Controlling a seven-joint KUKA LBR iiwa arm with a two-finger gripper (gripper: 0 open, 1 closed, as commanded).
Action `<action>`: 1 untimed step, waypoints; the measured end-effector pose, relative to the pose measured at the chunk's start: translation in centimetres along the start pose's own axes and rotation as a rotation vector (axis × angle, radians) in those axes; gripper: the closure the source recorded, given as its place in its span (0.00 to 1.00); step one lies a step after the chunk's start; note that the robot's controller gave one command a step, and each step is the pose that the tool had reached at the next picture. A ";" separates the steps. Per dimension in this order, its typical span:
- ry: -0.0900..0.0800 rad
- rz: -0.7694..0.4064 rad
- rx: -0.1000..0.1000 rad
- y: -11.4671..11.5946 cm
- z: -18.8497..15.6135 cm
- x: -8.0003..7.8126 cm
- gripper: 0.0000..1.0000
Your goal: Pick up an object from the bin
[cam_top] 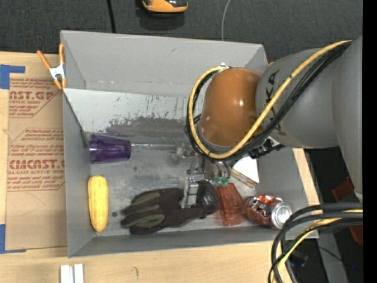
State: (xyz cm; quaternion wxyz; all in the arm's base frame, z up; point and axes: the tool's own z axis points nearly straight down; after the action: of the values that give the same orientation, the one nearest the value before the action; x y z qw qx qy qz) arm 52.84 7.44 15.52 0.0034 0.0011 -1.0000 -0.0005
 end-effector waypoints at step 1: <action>-0.007 0.001 -0.001 0.0 -0.5 -0.2 0.00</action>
Offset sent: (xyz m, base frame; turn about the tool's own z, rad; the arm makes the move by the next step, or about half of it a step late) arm -0.0047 0.0090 -0.0838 -0.1575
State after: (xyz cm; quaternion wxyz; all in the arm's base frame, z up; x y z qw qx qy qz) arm 53.00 7.41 15.97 -0.0002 0.0005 -1.0000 -0.0007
